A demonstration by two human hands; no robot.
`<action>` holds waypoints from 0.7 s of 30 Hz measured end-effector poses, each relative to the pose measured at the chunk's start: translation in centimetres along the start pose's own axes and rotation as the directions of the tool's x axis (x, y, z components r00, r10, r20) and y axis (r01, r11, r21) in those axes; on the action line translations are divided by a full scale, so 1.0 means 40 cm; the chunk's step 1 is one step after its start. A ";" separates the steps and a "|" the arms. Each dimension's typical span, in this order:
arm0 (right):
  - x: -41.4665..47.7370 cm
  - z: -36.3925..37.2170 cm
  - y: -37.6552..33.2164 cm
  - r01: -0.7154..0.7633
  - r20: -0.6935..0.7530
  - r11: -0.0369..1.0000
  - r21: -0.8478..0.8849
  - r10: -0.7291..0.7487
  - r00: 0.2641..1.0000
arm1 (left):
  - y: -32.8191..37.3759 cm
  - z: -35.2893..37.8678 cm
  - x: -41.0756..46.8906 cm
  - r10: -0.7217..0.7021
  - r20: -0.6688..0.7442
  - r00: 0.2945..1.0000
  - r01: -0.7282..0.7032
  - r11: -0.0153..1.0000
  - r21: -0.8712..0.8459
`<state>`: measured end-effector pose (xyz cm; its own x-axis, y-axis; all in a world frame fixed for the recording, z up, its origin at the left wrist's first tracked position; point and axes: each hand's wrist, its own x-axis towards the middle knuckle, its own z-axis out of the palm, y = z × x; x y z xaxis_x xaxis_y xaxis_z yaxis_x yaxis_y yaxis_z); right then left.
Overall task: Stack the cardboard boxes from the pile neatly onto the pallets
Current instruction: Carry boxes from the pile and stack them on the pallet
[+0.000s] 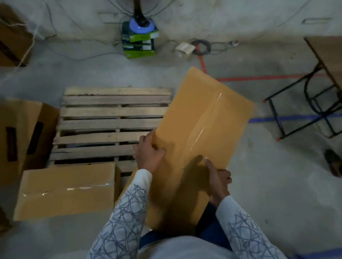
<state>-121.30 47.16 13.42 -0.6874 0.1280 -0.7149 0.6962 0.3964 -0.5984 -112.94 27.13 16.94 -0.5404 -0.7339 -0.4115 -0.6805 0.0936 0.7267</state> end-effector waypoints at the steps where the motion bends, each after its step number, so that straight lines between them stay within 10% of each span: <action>1: 0.022 0.026 -0.029 0.001 0.031 0.999 -0.042 0.000 1.000 | -0.011 -0.004 0.024 -0.038 -0.028 0.999 0.037 0.999 -0.021; 7: 0.207 0.209 -0.201 0.125 0.275 0.915 -0.384 -0.016 0.961 | -0.060 -0.011 0.088 -0.355 -0.231 0.906 0.304 0.925 -0.227; 21: 0.350 0.368 -0.405 0.623 0.737 0.407 -0.668 0.249 0.629 | 0.040 0.280 -0.068 -0.924 -0.251 0.288 0.379 0.350 -0.857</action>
<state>-139.16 29.15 7.80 -0.1065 -0.4909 -0.8647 -0.2828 0.8487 -0.4470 -118.11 36.81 13.06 0.5976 -0.4666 -0.6521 -0.0193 -0.8214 0.5700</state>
